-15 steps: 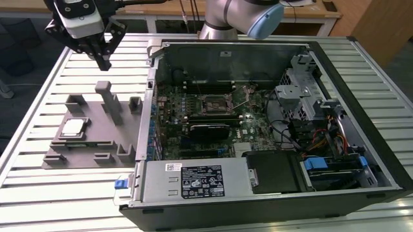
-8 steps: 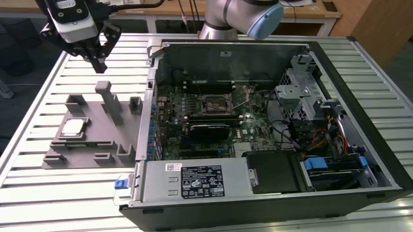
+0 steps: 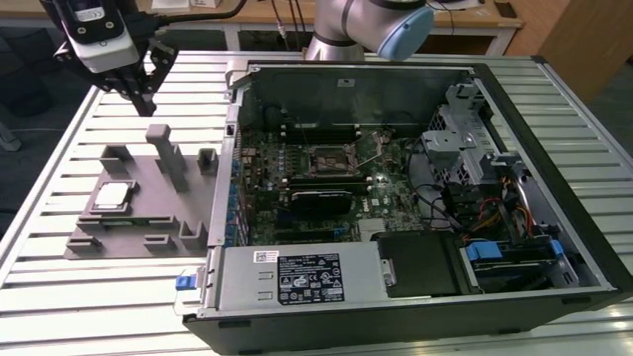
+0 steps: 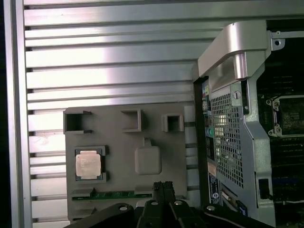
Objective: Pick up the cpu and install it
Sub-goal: 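Reach for the cpu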
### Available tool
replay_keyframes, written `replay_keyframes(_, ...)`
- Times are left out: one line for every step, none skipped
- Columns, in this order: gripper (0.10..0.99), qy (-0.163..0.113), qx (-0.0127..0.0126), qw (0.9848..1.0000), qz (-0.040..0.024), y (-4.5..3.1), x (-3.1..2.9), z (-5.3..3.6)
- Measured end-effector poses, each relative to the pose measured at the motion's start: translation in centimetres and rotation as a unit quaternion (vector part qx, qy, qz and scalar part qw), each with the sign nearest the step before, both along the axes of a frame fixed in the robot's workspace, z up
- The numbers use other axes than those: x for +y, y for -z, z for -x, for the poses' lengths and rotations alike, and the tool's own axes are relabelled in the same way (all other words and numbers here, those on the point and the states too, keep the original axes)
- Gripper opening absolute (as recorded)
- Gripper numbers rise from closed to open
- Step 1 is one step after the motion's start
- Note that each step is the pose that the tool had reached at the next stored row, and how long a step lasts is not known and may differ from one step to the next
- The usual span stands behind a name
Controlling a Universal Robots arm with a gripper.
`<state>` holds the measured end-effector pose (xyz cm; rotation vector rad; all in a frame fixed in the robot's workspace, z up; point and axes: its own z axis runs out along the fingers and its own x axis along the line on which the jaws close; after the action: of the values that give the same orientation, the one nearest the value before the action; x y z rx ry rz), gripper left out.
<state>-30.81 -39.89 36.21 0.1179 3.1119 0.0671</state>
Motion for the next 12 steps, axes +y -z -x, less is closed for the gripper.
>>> replay_keyframes(0.106,0.000,0.0000,1.0000,0.0000,0.08,0.00,0.15)
replay_keyframes(0.106,0.000,0.0000,1.0000,0.0000,0.17,0.00,0.32)
replay_keyframes(0.106,0.000,0.0000,1.0000,0.0000,0.25,0.00,0.47)
replay_keyframes(0.106,0.000,0.0000,1.0000,0.0000,0.34,0.00,0.61)
replay_keyframes(0.106,0.000,-0.0001,1.0000,0.0000,0.42,0.00,0.76)
replay_keyframes(0.106,0.000,-0.0001,1.0000,0.0000,0.50,0.00,0.91)
replay_keyframes(0.106,0.000,-0.0001,1.0000,0.0000,0.59,0.00,1.06)
replay_keyframes(0.106,0.000,-0.0001,1.0000,0.0000,0.68,0.00,1.21)
replay_keyframes(0.106,0.000,-0.0001,1.0000,0.0001,0.77,0.00,1.38)
replay_keyframes(0.106,0.000,0.0000,1.0000,0.0001,0.87,0.00,1.57)
replay_keyframes(0.106,0.000,0.0000,1.0000,0.0001,0.96,0.00,1.73)
replay_keyframes(0.106,0.000,0.0000,1.0000,0.0001,1.06,0.00,1.90)
